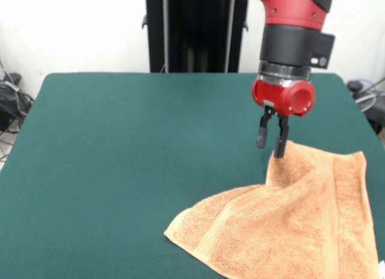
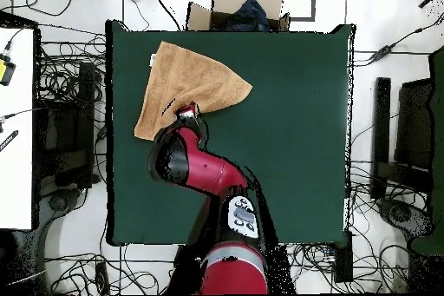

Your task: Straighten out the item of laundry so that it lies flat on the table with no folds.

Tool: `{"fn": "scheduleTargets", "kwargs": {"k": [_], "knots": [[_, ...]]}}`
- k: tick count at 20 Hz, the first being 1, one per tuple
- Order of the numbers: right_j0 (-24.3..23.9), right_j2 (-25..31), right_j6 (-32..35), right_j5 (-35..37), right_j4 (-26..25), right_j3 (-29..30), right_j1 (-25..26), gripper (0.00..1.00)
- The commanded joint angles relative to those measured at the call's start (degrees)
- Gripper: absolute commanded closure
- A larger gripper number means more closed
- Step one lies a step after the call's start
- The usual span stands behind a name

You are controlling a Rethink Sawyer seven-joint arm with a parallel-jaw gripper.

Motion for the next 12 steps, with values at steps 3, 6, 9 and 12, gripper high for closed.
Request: {"fn": "scheduleTargets", "kwargs": {"k": [3, 6, 9, 12], "knots": [[-1.28, 4.69, 7.54, 1.17, 2.36, -4.35, 7.51, 0.00], [-2.93, 6.44, 6.83, 3.31, 1.26, -4.66, 8.30, 0.00], [-3.56, 7.58, 6.83, 2.86, 0.62, -5.16, 9.51, 0.00], [-4.75, 9.78, 7.21, 1.05, -0.48, -6.04, 11.30, 0.00]]}}
